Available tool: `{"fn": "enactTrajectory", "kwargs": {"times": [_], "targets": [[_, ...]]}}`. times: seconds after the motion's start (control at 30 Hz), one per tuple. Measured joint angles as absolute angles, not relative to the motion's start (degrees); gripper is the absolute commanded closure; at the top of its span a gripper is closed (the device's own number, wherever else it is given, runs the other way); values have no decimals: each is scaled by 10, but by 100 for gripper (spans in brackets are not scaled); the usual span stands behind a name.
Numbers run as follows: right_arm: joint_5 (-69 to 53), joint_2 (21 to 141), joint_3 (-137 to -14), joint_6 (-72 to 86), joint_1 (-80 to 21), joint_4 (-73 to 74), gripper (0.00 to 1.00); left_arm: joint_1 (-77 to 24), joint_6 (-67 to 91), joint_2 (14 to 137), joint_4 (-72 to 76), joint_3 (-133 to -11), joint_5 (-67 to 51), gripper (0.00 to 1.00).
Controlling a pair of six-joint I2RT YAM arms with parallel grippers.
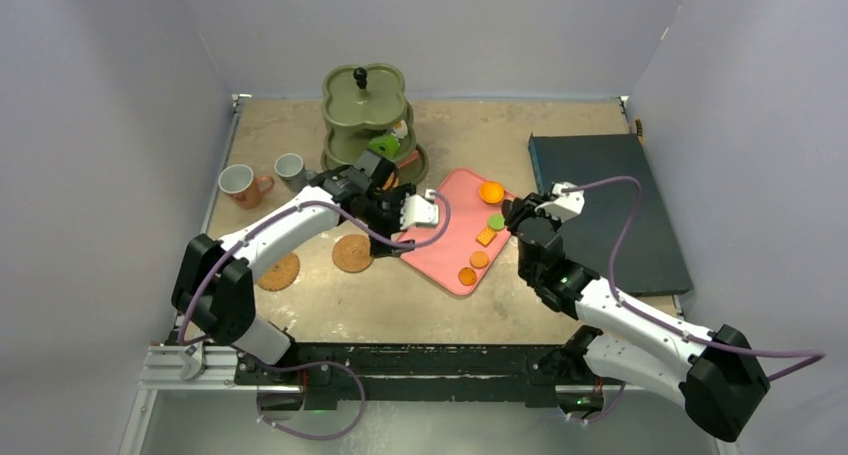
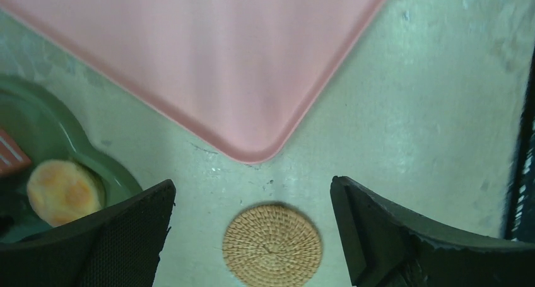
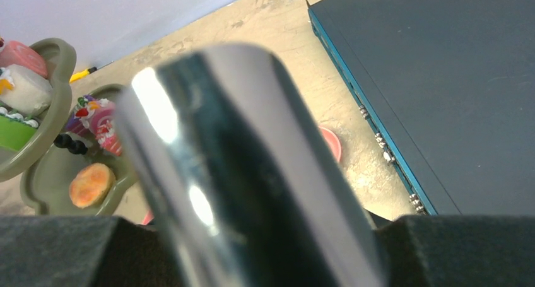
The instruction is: Serve the afternoon tea
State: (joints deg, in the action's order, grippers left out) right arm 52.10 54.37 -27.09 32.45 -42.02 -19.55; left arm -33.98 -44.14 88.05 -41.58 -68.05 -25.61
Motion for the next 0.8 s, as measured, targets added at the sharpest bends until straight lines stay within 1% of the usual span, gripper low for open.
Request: {"fn": "enactTrajectory", "kwargs": {"times": [0.17,0.3,0.47,0.63,0.7,0.8], "targets": [[515,544,-271,325,-417,-201,62,-375,-586,890,-430,-654,-233,14],[515,543,-271,325,-411,-201,62,-411,-658,913,-409,-629,-210,25],[515,542,-271,323,-405,-201,62,-447,-693,945,-344,-596,-165,41],[514,542,-271,319,-398,-201,62,-455,-695,963,-299,-579,-136,53],[513,542,-271,317,-394,-202,62,-455,-692,963,-283,-571,-127,62],[511,543,-271,314,-389,-205,61,-456,-676,963,-256,-554,-111,79]]}}
